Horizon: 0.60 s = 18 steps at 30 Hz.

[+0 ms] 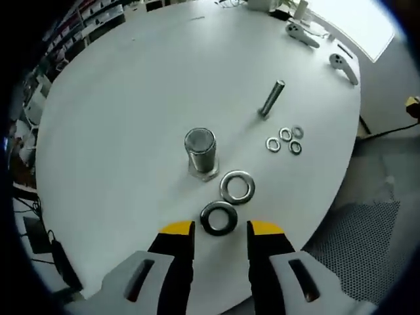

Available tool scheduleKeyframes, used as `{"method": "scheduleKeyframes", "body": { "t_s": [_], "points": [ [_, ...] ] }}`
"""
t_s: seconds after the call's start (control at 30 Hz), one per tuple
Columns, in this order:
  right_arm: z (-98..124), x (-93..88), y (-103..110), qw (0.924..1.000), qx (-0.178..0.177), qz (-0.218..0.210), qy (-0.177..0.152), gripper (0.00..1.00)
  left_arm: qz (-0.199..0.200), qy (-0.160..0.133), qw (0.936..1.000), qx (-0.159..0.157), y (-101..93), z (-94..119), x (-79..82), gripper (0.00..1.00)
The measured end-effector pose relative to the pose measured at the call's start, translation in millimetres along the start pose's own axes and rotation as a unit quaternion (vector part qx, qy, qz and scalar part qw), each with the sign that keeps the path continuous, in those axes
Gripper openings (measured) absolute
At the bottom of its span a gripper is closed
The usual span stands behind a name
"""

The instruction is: Place the washer onto the threaded stud by aligning its center hole with the stud, sliding it down to the base, and recovering from edge contact or off-axis alignment until the washer reaches the visible bottom stop.

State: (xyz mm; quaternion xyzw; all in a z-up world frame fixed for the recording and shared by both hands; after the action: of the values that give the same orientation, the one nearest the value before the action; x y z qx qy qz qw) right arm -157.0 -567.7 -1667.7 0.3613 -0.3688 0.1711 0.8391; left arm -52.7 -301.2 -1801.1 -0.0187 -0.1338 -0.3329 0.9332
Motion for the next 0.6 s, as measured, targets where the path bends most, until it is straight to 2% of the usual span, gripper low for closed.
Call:
{"method": "scheduleKeyframes", "body": {
  "t_s": [0.17,0.3,0.43,0.6],
  "points": [
    [0.4,0.7,-1.5,1.0,-0.004,-0.004,-0.002,0.27,-0.023,0.004,0.9997,0.004,-1.0,-1.0,4.9,0.28],
    [-0.1,1.1,-1.1,1.0,-0.003,-0.002,-0.001,0.26,-0.095,0.036,0.9946,0.017,-1.1,-1.4,5.7,0.27],
    [0.0,2.2,-1.2,1.0,-0.002,-0.002,-0.005,0.26,-0.081,0.055,0.9951,0.017,-0.9,-3.8,9.5,0.27],
    [0.2,3.2,-1.3,1.0,-0.002,-0.002,-0.009,0.26,-0.086,0.056,0.9945,0.019,-2.3,-3.1,8.4,0.26]
  ]
}}
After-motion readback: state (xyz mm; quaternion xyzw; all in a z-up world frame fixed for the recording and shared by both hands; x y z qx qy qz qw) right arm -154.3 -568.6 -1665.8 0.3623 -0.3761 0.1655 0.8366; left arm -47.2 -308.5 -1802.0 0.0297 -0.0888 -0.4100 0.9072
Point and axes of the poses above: the point that each gripper's makers call its tool centre point, and the gripper's own axes: z roughly backward along the fingers, y roughly to its left, x roughly out of its top, the point moved 5 cm from there along z, roughly backward along the fingers, and after that the axes turned 7 degrees about x, right-handed, at the moved point
